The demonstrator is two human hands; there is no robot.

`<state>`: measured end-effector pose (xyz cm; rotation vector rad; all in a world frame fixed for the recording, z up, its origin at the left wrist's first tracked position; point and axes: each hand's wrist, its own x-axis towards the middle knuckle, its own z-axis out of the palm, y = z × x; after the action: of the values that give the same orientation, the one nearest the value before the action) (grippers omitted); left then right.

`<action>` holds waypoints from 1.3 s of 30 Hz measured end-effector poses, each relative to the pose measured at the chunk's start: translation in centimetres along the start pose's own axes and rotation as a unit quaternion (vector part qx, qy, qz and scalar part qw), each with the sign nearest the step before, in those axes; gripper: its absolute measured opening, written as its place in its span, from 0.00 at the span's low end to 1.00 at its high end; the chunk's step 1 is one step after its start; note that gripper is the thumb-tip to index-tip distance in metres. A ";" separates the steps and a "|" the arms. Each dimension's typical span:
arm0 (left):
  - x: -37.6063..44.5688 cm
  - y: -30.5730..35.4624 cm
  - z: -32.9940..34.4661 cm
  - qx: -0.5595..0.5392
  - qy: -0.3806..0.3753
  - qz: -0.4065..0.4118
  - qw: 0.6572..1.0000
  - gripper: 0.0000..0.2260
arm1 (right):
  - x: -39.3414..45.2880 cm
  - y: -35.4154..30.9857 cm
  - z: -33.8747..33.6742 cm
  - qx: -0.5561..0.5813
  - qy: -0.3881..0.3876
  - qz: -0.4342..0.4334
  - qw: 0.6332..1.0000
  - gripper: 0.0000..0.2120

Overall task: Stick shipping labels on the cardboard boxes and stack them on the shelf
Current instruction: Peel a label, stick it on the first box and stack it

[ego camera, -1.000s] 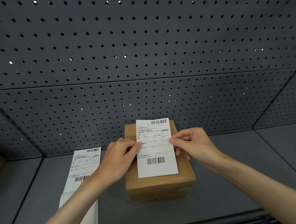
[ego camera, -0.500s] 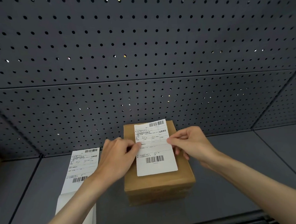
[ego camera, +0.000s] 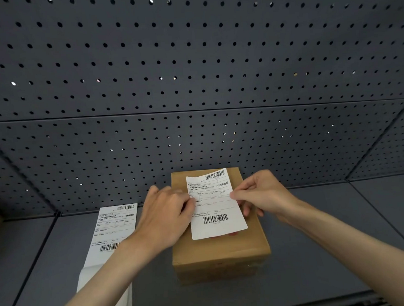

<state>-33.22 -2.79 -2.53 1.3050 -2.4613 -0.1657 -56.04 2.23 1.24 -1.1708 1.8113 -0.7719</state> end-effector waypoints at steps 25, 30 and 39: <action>0.4 1.0 -0.3 0.093 0.013 -0.001 0.996 0.21 | 0.3 -0.5 0.7 -0.008 0.026 0.015 1.000 0.12; 0.5 0.4 -0.1 0.065 0.005 -0.001 0.998 0.22 | 0.4 -0.3 0.5 -0.095 0.088 -0.044 0.991 0.13; 1.2 -0.9 -0.7 0.021 -0.029 0.153 0.988 0.23 | 1.5 1.1 0.5 -0.488 -0.039 -0.381 0.784 0.34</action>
<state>-32.94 -4.22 -1.84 0.9335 -2.6895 -0.0761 -56.43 1.19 -0.39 -2.6671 1.6276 -0.0893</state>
